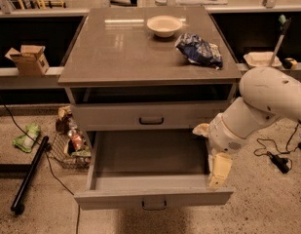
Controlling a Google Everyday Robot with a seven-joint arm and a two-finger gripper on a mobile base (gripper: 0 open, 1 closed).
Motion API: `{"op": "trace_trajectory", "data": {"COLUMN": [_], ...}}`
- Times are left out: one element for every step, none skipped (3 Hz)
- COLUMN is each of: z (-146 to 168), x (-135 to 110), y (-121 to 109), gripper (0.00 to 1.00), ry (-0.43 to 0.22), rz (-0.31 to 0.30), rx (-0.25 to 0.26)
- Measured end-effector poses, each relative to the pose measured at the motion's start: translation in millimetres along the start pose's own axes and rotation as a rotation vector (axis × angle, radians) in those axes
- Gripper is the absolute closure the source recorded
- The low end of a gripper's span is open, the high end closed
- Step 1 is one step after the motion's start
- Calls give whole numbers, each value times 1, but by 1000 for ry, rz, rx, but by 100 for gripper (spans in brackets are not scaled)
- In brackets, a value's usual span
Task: Close middle drawer
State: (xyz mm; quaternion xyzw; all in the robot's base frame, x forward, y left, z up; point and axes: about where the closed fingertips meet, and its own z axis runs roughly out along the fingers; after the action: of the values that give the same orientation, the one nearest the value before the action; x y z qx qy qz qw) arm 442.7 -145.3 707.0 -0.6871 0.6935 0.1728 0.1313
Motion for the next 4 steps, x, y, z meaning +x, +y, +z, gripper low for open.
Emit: {"op": "trace_trajectory", "data": {"z": [34,85,129,162], "x": [19,55,84,108], "y": [-3,4,13,26], "gripper": [0,0,18,42], "ry": [8,-2,-1,-18], "rz": [-13,-30,-52,-50], "rx": [-25,-43,-54,-67]}}
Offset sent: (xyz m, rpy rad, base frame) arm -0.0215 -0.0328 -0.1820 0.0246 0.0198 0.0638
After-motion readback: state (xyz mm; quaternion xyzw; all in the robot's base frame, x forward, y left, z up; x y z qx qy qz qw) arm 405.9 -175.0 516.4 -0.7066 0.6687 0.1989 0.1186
